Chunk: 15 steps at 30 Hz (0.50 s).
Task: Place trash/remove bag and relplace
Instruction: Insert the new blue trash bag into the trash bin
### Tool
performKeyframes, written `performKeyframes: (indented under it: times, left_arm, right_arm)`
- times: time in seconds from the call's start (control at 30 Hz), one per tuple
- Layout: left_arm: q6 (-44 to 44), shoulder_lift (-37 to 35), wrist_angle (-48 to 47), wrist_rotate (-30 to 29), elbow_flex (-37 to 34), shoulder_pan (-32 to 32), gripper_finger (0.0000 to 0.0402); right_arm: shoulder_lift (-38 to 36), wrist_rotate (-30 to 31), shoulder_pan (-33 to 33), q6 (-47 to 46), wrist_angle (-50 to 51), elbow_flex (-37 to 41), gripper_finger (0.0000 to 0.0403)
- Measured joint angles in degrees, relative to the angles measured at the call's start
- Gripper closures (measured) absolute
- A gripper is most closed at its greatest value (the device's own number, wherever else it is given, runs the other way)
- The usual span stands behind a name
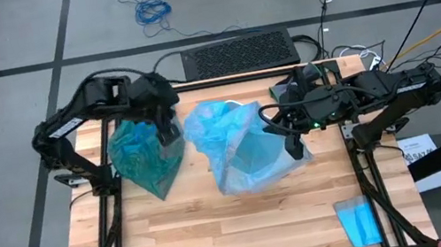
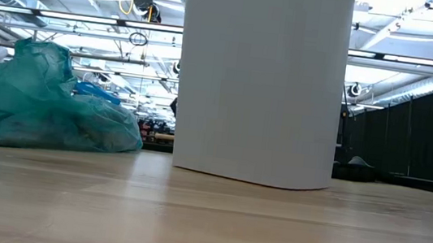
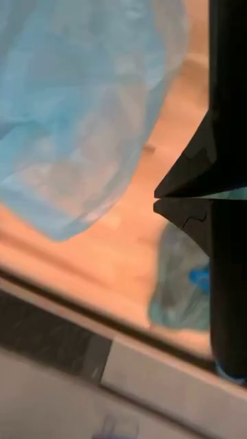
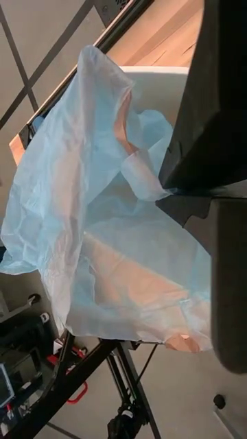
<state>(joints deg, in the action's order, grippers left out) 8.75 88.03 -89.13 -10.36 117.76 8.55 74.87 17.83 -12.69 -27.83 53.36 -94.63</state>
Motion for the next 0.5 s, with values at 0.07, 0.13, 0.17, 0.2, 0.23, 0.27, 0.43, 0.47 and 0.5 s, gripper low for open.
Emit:
performKeyframes:
  times: [0.07,0.13,0.17,0.2,0.23,0.27,0.43,0.47,0.5]
  left_arm:
    - [-0.08,-0.28,0.55,3.34,-3.25,1.27,0.0398]
    - [-0.47,-0.18,2.90,5.07,-6.69,1.81,0.0399]
    - [-1.02,-0.01,5.23,6.25,-8.12,1.86,0.0400]
    - [-1.54,0.11,8.09,7.65,-9.16,1.93,0.0400]
    - [-1.59,0.17,10.88,9.05,-9.68,1.92,0.0400]
    - [-1.60,0.15,13.58,10.87,-9.73,1.84,0.0400]
    - [-1.73,-0.20,21.83,13.37,-9.56,0.93,0.0401]
    - [-1.73,-0.09,22.10,13.41,-9.56,0.84,0.0401]
    - [-1.70,-0.02,22.13,13.73,-9.59,0.74,0.0401]
  right_arm:
    - [0.00,-0.01,0.00,-0.02,0.03,0.00,0.0403]
    - [0.00,0.00,0.00,-0.09,0.00,0.00,0.0403]
    - [0.00,0.00,-0.08,-0.11,0.03,0.00,0.0403]
    - [0.00,0.00,-0.19,-0.24,0.03,0.00,0.0403]
    - [0.00,-0.02,-0.22,-0.39,0.04,0.00,0.0403]
    - [0.00,-0.03,-0.22,-0.44,0.05,0.00,0.0403]
    - [0.00,-0.13,-0.22,-0.44,0.12,0.00,0.0403]
    - [0.00,-0.20,-0.22,-0.44,0.13,0.00,0.0403]
    - [0.00,-0.20,-0.22,-0.44,0.13,0.00,0.0403]
